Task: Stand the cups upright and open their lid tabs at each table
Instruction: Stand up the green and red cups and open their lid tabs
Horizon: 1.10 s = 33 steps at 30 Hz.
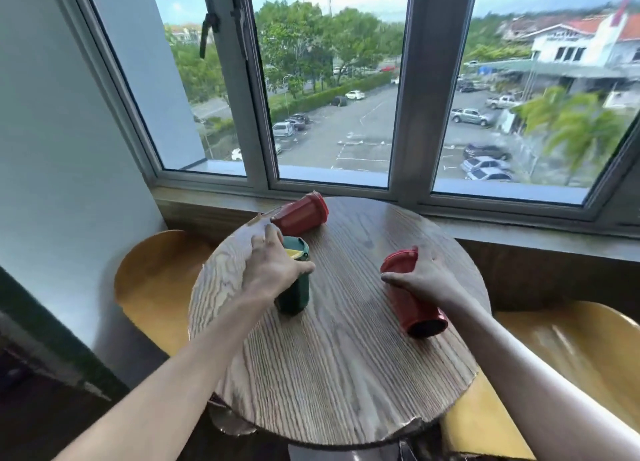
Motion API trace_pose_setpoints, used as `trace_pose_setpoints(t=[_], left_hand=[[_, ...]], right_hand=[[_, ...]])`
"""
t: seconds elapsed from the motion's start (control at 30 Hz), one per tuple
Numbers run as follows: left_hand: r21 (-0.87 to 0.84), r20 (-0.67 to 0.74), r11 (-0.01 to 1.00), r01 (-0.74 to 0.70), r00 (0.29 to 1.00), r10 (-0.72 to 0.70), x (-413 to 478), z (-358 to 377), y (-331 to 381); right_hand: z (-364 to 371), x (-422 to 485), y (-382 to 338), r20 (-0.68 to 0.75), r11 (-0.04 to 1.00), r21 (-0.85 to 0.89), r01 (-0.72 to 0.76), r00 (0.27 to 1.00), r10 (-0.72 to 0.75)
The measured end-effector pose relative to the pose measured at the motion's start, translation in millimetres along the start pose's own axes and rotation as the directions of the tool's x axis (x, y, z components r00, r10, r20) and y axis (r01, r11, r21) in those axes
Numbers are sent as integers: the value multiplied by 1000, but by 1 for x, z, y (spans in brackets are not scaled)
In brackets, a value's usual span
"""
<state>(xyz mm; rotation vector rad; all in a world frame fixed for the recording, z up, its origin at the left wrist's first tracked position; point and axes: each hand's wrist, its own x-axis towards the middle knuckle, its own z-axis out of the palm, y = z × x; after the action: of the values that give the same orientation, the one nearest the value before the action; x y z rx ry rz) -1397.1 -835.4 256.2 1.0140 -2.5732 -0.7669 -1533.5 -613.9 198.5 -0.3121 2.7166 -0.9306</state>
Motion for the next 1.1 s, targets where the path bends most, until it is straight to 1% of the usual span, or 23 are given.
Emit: trace_pose_setpoints(t=[0.13,0.27,0.4,0.5,0.63,0.7,0.77,0.87,1.0,1.03,1.1], left_hand=[[-69,8,995,-65,998,66,-2,6,6],[-35,34,993,-111,993,112,-2,12,14],[-8,151,992,-128,980,128,4,11,13],[-82,244,988,-133,958,150,13,2,7],[-170,316,969,-180,921,226,17,-5,-1],[-208,349,962,-175,906,240,18,-7,-4],[-258,393,953,-160,883,255,19,-10,-9],[-364,455,921,-141,836,308,20,-13,-18],[-516,458,854,-58,824,333,24,-10,-37],[-542,465,839,-39,818,338,25,-7,-42],[-577,489,817,3,802,342,27,3,-51]], right_hand=[[2,-2,1,-29,999,32,2,1000,-1],[0,-7,-2,-17,998,54,-21,1000,22],[-1,-8,-1,-15,993,115,-6,1000,8],[-2,-10,-5,-29,969,233,79,997,-75],[1,-4,-18,-69,862,442,247,968,-242],[8,3,-23,-93,804,494,332,939,-331],[17,9,-28,-104,767,504,397,909,-403],[28,17,-33,-94,729,523,442,879,-467],[34,27,-37,-37,679,590,436,855,-517],[34,29,-37,-23,677,592,437,849,-528],[34,30,-34,13,705,557,438,844,-535]])
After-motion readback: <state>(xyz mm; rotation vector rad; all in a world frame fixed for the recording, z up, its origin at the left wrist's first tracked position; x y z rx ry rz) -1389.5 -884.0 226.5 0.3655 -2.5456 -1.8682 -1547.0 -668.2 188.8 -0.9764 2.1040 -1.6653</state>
